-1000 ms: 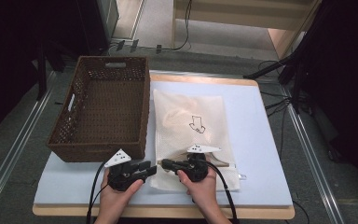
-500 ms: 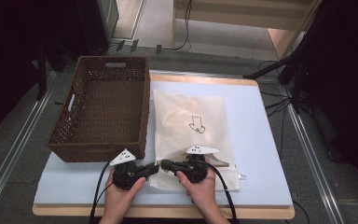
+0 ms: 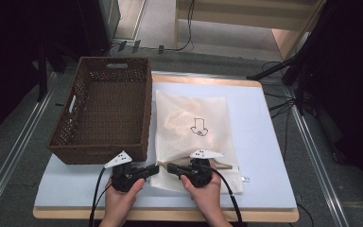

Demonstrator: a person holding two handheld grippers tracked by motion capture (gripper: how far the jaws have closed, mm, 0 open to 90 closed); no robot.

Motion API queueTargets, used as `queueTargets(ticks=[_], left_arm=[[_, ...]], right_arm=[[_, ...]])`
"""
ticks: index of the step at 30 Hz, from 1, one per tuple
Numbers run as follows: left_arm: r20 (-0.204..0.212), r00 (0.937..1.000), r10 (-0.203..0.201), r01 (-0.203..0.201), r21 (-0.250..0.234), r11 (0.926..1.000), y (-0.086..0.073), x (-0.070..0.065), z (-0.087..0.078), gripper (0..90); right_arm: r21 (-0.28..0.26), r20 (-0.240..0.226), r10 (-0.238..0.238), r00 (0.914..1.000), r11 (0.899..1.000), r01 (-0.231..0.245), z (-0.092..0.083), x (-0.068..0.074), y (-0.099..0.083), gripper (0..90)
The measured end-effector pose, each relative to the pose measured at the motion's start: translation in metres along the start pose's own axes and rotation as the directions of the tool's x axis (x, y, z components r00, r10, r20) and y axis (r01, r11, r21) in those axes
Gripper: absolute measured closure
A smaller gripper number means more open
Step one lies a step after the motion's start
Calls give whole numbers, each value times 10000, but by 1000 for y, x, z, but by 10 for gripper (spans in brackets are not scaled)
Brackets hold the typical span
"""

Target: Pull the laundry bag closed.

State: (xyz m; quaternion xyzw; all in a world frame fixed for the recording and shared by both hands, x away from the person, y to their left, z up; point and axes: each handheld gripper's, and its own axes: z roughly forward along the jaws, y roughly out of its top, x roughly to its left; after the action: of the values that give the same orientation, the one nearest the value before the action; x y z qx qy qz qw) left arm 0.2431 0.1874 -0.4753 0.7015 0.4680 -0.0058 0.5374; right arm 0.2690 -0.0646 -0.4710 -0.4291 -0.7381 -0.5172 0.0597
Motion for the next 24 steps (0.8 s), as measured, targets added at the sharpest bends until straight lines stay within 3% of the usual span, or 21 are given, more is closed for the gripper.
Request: queueTargets(ticks=[5, 9, 15, 18, 20, 24], left_arm=[[-321, 9990, 325, -327, -57, 9994, -2, -4, -1, 865], [-370, 9987, 350, -357, -201, 9992, -3, -4, -2, 865], [-483, 9976, 489, -502, -262, 9984, -3, -6, -1, 865], [-492, 9985, 238, -266, -578, 9980, -4, -4, -5, 865], [-463, 9988, 175, -201, -577, 9981, -4, -2, -7, 865], [-443, 9989, 181, -206, -562, 9982, -4, -2, -6, 863]], right_arm=[[26, 235, -576, 9981, 9983, 576, 1, 2, 0, 879], [100, 508, -716, 9961, 9974, 712, 0, 2, -1, 879], [53, 528, -822, 9952, 9966, 821, -4, 1, -3, 879], [150, 1220, -844, 9889, 9964, 832, -6, -3, -4, 880], [20, 1336, -515, 9897, 9987, 517, -10, -11, -5, 879], [-117, 1581, -675, 9851, 9975, 702, -20, -17, -8, 879]])
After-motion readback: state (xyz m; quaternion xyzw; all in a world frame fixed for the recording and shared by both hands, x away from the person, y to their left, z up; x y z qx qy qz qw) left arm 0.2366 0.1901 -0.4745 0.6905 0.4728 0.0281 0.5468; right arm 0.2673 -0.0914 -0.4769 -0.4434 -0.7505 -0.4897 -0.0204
